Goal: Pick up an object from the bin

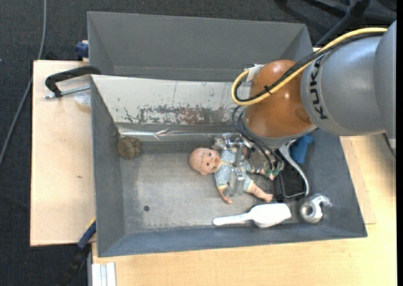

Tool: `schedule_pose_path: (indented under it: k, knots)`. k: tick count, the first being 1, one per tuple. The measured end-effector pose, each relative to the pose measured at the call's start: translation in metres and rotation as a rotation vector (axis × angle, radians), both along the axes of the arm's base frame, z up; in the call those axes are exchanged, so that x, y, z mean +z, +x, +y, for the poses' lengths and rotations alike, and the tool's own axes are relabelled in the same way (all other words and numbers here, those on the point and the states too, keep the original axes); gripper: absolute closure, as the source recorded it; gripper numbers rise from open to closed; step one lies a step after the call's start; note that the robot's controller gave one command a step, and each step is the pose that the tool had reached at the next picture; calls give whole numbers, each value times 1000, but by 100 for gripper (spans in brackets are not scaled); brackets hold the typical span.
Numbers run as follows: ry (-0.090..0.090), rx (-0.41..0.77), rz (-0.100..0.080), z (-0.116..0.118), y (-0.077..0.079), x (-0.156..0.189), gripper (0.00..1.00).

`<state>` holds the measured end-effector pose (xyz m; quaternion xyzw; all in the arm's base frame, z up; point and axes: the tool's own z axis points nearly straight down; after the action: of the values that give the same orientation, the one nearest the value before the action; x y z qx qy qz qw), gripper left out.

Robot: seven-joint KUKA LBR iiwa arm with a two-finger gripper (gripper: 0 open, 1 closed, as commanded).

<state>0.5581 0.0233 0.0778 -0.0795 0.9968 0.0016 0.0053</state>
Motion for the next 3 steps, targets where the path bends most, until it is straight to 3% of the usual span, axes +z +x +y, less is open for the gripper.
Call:
schedule_pose_path:
  k: [1,2,3]
  knots:
    - [-2,185,-2,9,8,-2,0]
    - [2,-9,-2,12,17,-5,0]
    - [0,75,-3,26,8,-6,100]
